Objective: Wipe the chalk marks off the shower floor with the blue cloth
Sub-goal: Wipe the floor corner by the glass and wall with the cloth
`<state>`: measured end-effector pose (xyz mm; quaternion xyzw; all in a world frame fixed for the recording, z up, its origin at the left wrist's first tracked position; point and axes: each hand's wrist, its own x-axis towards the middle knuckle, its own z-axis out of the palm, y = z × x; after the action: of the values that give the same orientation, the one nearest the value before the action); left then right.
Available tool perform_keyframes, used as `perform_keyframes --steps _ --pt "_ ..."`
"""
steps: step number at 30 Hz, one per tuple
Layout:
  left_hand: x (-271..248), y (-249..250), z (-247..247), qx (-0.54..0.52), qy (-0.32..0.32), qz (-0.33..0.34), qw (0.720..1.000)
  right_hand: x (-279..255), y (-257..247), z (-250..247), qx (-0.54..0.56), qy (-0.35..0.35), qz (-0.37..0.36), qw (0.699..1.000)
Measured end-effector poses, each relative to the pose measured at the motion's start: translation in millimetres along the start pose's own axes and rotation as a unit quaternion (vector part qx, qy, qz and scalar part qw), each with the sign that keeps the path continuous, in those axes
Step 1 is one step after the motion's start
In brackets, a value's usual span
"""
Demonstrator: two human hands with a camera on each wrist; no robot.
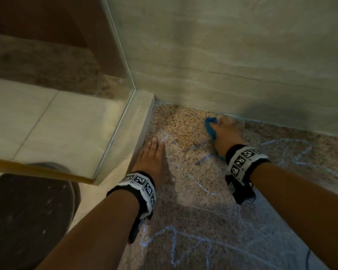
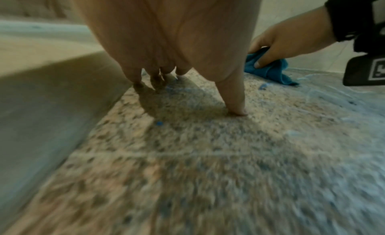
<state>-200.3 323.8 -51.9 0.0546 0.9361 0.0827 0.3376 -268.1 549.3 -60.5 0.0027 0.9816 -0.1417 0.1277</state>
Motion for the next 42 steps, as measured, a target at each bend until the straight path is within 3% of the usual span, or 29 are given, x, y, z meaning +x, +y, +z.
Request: perform_keyframes --steps 4,6,8,10,15,17,21,29,35,37,39,42 --pt "-11.8 -12.1 6.7 -0.007 -0.004 -0.023 1.000 -5.2 -26.6 36.1 -0.024 -0.065 -0.138 0.988" --pt "-11.0 -9.7 4.5 0.003 -0.015 -0.030 0.999 -8.6 -39.1 52.4 0.007 -0.035 -0.205 0.978" --pt "-10.2 -6.6 2.0 0.015 -0.020 -0.033 0.999 -9.7 -46.3 54.4 0.008 -0.063 -0.252 0.966" --pt "-9.9 -5.3 0.3 0.019 -0.027 -0.034 0.999 -5.9 -54.0 33.2 0.020 -0.079 -0.215 0.973" --pt "-10.9 -7.1 -2.8 0.009 -0.037 -0.027 0.999 21.5 -68.3 10.3 -0.049 -0.035 -0.117 0.991" --pt "-11.9 -7.5 -2.2 0.006 -0.034 -0.022 0.999 19.9 -83.8 14.1 -0.071 -0.059 -0.140 0.986" --pt "-13.3 -5.5 -3.5 0.025 -0.035 -0.025 0.999 11.4 -94.0 31.1 -0.119 -0.103 -0.274 0.949" --pt "-14.2 -4.5 -4.7 0.021 -0.041 -0.024 0.999 29.1 -96.0 23.8 -0.111 -0.077 -0.184 0.974" --pt "-14.4 -3.2 -4.9 0.034 -0.031 -0.025 0.999 0.0 -83.7 36.2 -0.059 -0.090 -0.341 0.934" --pt "-14.5 -3.2 -4.6 0.036 -0.032 -0.024 0.999 4.2 -76.3 36.6 -0.058 -0.099 -0.349 0.930" --pt "-14.4 -3.9 -4.2 0.029 -0.034 -0.025 0.999 14.7 -71.1 33.4 -0.068 -0.084 -0.304 0.946" --pt "-12.3 -6.4 -2.2 0.014 -0.033 -0.026 0.999 26.3 -67.9 27.6 -0.083 -0.069 -0.154 0.982"
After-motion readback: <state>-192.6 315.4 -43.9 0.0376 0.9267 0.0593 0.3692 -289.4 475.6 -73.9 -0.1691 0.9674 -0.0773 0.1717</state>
